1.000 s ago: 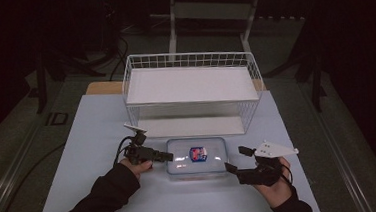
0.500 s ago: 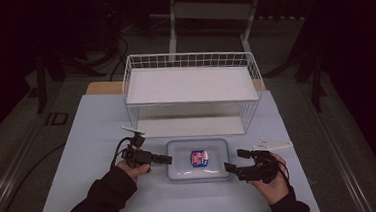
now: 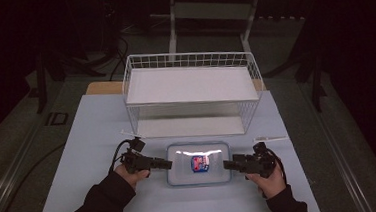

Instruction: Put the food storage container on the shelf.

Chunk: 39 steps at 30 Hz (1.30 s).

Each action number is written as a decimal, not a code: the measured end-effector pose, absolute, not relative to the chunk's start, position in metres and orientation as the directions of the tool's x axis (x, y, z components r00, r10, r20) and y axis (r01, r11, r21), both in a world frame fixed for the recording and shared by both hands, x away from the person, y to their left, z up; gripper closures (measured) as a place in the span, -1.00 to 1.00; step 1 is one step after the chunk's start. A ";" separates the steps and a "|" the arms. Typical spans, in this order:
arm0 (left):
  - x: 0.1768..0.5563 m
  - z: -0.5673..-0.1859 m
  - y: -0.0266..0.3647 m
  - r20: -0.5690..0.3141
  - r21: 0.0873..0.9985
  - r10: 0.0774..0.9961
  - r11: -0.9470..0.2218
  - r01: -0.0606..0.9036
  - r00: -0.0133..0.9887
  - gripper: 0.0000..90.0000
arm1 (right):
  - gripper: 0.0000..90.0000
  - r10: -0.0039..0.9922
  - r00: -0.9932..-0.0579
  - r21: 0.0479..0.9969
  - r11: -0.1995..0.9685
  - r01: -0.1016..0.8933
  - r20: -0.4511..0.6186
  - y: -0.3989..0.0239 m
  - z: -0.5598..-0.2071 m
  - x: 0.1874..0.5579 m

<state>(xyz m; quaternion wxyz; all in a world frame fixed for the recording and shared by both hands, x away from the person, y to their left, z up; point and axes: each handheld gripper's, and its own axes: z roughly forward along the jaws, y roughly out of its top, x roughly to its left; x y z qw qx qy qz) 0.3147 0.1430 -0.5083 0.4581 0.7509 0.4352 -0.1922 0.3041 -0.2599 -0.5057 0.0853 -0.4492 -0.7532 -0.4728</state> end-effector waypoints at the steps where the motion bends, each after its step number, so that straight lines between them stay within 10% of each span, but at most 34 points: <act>1: 0.314 -0.508 0.143 -0.689 0.519 0.478 -0.198 0.831 0.545 0.27 | -0.38 0.589 -0.577 0.625 0.150 0.766 0.566 -0.259 -0.507 0.304; 13: 0.308 -0.506 0.142 -0.667 0.538 0.482 -0.215 0.815 0.568 0.28 | 0.07 0.543 -0.560 0.586 0.145 0.797 0.627 -0.263 -0.508 0.303; 39: 0.300 -0.471 0.145 -0.571 0.641 0.520 -0.201 0.741 0.635 0.27 | 0.10 0.524 -0.608 0.649 0.133 0.750 0.596 -0.260 -0.486 0.304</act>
